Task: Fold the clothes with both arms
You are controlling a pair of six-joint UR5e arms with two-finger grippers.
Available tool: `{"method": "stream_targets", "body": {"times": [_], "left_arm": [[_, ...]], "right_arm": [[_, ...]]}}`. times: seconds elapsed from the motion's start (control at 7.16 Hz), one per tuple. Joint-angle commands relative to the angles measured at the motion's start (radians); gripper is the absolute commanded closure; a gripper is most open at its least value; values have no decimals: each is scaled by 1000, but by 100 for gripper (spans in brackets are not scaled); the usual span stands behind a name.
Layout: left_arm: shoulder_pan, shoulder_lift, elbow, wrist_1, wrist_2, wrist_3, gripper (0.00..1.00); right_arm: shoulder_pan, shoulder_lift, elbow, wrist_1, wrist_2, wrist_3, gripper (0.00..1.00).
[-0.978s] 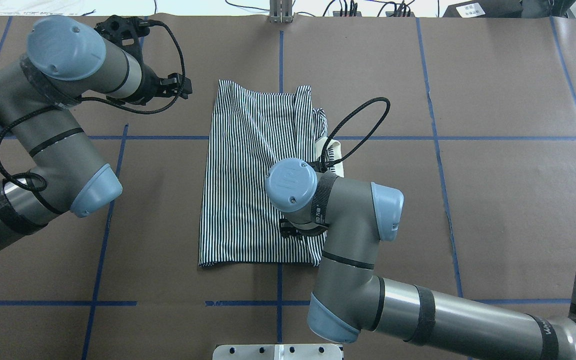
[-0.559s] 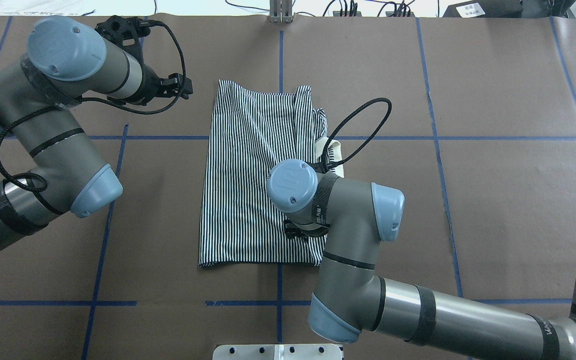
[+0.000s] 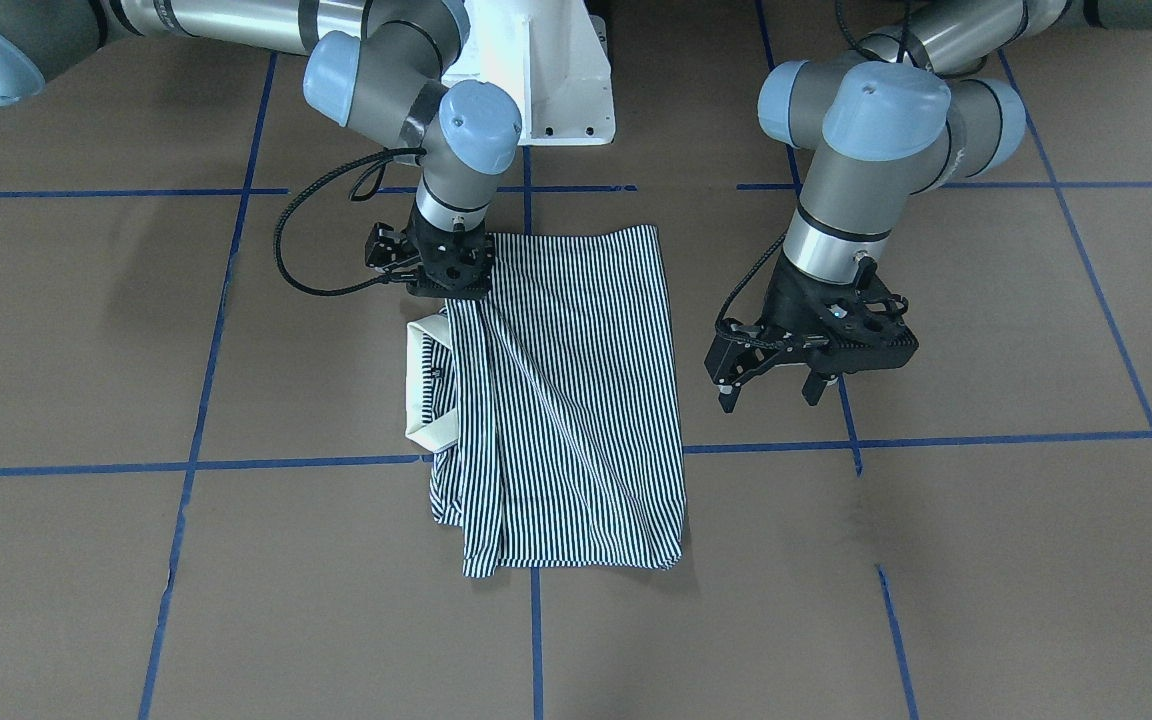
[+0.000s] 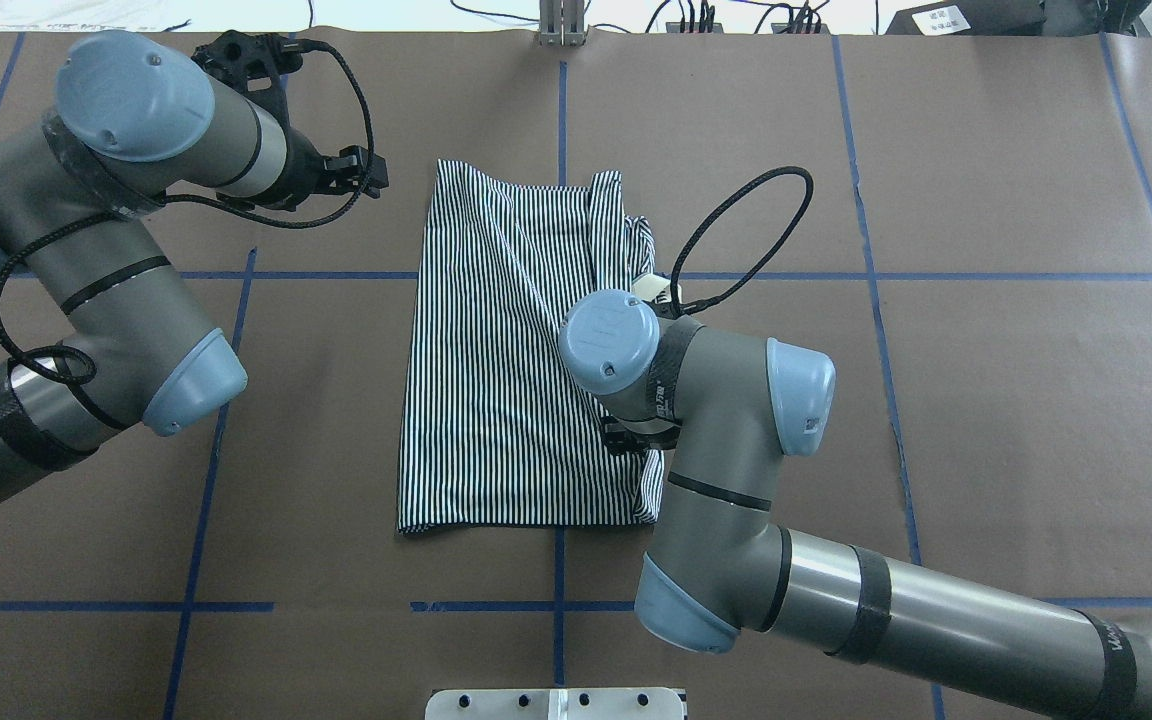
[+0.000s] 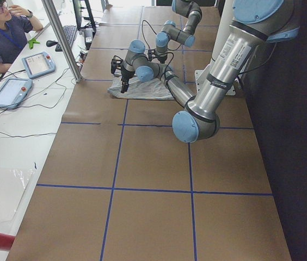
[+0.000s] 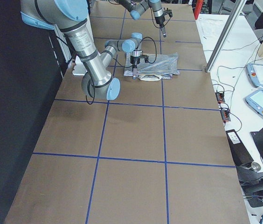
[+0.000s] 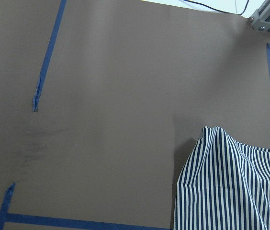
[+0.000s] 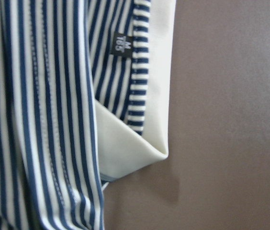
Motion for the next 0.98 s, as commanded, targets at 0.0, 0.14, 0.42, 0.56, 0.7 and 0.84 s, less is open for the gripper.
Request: {"method": "stream_targets", "body": {"times": [0.0, 0.14, 0.42, 0.56, 0.7, 0.84], "left_arm": [[0, -5, -2, -1, -18, -14, 0], [2, -8, -8, -1, -20, -20, 0], [2, -5, -22, 7, -20, -19, 0], [2, 0, -20, 4, -20, -16, 0], [2, 0, -22, 1, -20, -14, 0], [2, 0, -22, -2, -20, -10, 0]], "right_arm": [[41, -96, 60, -14, -2, -13, 0], [73, -186, 143, -15, -2, -53, 0], [125, -213, 200, -6, -17, -163, 0], [154, -149, 187, 18, -17, -211, 0], [165, -67, 94, 115, -20, -213, 0], [168, 40, -97, 305, -23, -201, 0]]}}
